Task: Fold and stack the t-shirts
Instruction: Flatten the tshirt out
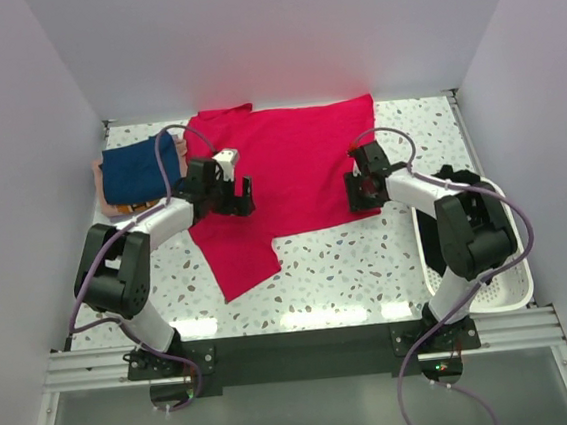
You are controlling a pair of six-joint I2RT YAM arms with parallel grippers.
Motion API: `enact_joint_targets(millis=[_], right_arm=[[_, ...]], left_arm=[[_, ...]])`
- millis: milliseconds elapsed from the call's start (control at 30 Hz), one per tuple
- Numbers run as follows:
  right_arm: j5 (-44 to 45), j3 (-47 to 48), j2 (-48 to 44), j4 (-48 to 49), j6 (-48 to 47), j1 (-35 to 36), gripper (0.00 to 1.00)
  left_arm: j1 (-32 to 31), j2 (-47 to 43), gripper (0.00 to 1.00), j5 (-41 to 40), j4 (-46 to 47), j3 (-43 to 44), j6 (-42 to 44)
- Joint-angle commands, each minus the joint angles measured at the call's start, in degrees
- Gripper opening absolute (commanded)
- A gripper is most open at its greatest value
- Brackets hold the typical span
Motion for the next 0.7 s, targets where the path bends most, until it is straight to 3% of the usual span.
enact_joint_targets(millis=[0, 333, 567, 667], right_arm=[[0.4, 1.9, 1.4, 2.3, -0.1, 0.7, 0.45], [1.6, 3.2, 4.8, 2.9, -0.2, 1.3, 0.42], [4.3, 3.4, 4.5, 1.3, 0.4, 1.2, 0.22], [5.6, 3.7, 3.2, -0.2, 0.3, 1.2, 0.19]], left_arm=[[0.1, -1.5, 1.00, 0.2, 3.1, -0.8, -0.1], [0.1, -0.2, 1.00, 0.3, 2.9, -0.4, 0.7], [0.1, 0.2, 1.00, -0.5, 2.3, -1.0, 1.1], [0.1, 1.8, 1.00, -1.9, 1.0, -0.6, 0.9]])
